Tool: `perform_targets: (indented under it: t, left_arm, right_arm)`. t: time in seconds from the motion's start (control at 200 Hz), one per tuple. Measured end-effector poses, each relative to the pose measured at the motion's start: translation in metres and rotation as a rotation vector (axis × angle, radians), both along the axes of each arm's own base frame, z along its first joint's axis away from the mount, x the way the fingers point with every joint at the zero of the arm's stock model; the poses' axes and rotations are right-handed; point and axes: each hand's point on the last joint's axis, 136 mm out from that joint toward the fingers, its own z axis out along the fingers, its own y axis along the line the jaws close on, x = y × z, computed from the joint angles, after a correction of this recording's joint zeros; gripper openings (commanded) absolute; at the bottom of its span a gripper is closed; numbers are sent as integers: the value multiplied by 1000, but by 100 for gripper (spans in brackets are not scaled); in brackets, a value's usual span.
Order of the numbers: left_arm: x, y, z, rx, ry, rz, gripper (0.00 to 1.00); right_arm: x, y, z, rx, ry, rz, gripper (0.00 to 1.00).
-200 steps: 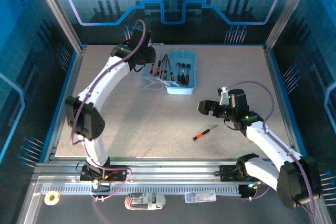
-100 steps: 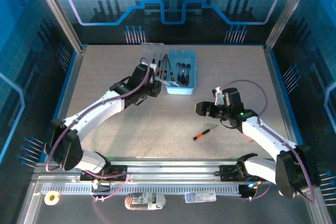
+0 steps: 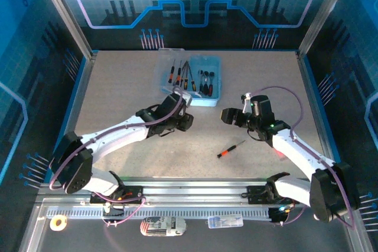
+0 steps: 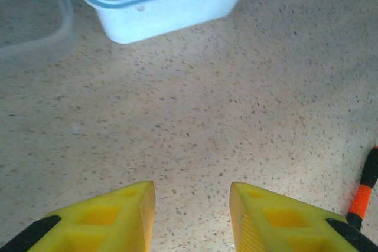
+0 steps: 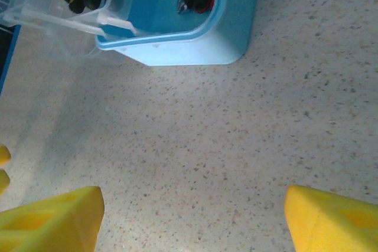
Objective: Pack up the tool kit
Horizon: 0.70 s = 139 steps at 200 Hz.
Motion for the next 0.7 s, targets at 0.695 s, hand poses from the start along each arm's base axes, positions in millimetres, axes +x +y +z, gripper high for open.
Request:
perform_targets:
  t: [0.695]
  left_arm:
    - [-39, -137, -43, 102, 55, -268, 36]
  right_arm:
    - [-13, -107, 21, -79, -17, -378, 85]
